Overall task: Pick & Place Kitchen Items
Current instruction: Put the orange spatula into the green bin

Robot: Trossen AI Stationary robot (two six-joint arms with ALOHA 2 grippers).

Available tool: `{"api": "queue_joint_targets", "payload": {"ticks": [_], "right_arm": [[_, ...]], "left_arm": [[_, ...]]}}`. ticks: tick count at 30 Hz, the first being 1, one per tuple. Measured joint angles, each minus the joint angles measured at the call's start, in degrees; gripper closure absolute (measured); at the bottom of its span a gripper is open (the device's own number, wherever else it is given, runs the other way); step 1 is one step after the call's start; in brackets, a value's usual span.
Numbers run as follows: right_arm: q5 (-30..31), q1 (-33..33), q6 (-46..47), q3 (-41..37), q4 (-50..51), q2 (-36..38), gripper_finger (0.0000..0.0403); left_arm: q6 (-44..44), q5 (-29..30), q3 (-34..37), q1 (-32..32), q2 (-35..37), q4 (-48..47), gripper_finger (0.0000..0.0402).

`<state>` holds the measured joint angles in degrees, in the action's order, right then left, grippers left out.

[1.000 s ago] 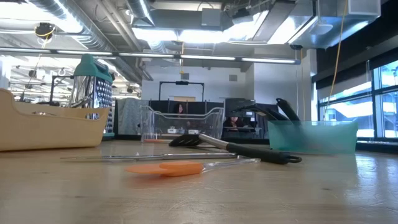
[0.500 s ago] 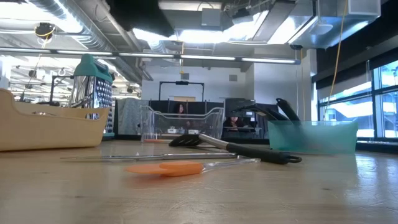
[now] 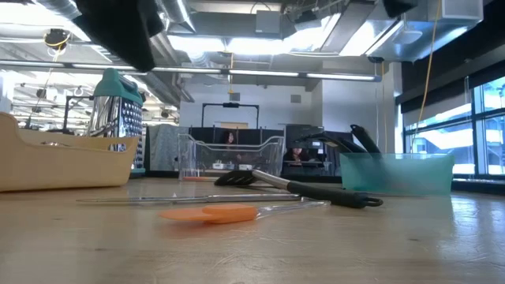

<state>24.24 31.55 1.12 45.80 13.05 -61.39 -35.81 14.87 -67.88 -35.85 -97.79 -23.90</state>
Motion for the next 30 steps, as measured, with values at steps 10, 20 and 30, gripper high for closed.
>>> {"api": "queue_joint_targets", "payload": {"ticks": [10, 20, 30], "right_arm": [[-7.20, -4.36, 0.66, 0.00, -5.23, -8.46, 0.0297], [-26.94, -7.62, 11.48, 0.02, -11.17, -17.24, 0.0297], [-25.74, -3.95, 6.57, 3.33, -18.84, -28.42, 0.0297]], "left_arm": [[-5.70, 7.48, 0.00, -2.96, -1.40, 0.70, 0.0160], [-9.21, 10.94, 0.00, -4.46, -11.63, 16.74, 0.0160], [-6.27, 7.52, 0.00, -7.02, -13.38, 36.46, 0.0160]]}}
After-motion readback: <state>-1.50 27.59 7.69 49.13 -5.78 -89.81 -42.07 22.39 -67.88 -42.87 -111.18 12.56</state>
